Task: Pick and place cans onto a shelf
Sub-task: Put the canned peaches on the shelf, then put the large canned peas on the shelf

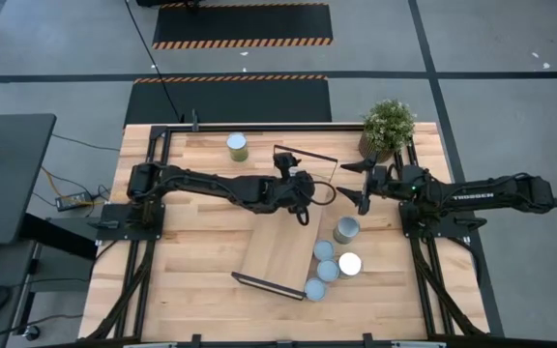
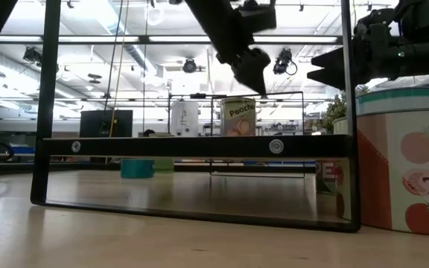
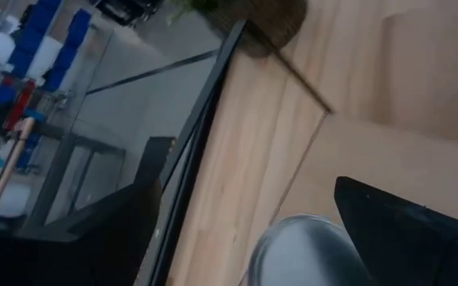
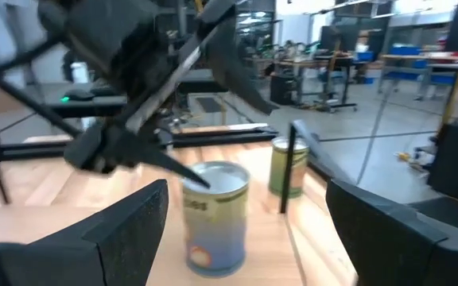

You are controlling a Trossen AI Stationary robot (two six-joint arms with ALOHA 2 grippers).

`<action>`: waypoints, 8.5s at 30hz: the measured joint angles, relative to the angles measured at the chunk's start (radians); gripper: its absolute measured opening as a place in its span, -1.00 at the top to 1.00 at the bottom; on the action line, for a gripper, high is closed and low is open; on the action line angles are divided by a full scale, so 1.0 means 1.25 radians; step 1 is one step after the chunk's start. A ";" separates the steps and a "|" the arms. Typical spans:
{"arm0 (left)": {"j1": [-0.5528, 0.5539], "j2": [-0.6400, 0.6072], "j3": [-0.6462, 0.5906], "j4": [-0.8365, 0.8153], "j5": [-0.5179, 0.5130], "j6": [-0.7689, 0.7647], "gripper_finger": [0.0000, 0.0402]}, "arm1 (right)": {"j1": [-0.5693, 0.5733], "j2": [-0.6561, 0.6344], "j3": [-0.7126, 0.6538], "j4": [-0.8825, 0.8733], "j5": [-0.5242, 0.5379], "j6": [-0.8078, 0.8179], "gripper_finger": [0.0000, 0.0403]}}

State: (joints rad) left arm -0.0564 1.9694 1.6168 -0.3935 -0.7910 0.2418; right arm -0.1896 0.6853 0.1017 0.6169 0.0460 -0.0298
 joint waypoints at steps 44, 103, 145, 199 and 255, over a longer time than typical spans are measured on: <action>0.050 -0.205 -0.295 -0.065 0.074 -0.310 -0.20 | 0.149 0.612 0.289 0.013 0.117 -0.076 -0.73; -0.035 -0.198 -0.304 -0.011 0.064 -0.190 -0.16 | 0.246 0.544 0.333 -0.073 0.445 -0.187 -0.73; -0.031 -0.145 -0.293 0.130 -0.005 -0.030 -0.16 | 0.325 0.443 0.332 -0.215 0.595 -0.159 -0.73; 0.048 -0.566 -0.886 0.849 0.336 0.047 0.22 | 0.330 0.647 0.773 -1.229 0.144 0.472 -0.99; 0.036 -0.571 -0.886 0.808 0.335 -0.016 0.22 | 0.527 0.468 0.508 -1.538 0.368 0.814 -0.98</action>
State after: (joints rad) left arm -0.0113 1.2560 0.5087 0.6163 -0.3725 0.2218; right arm 0.4696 1.2700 0.7365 -1.3057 0.5057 0.9882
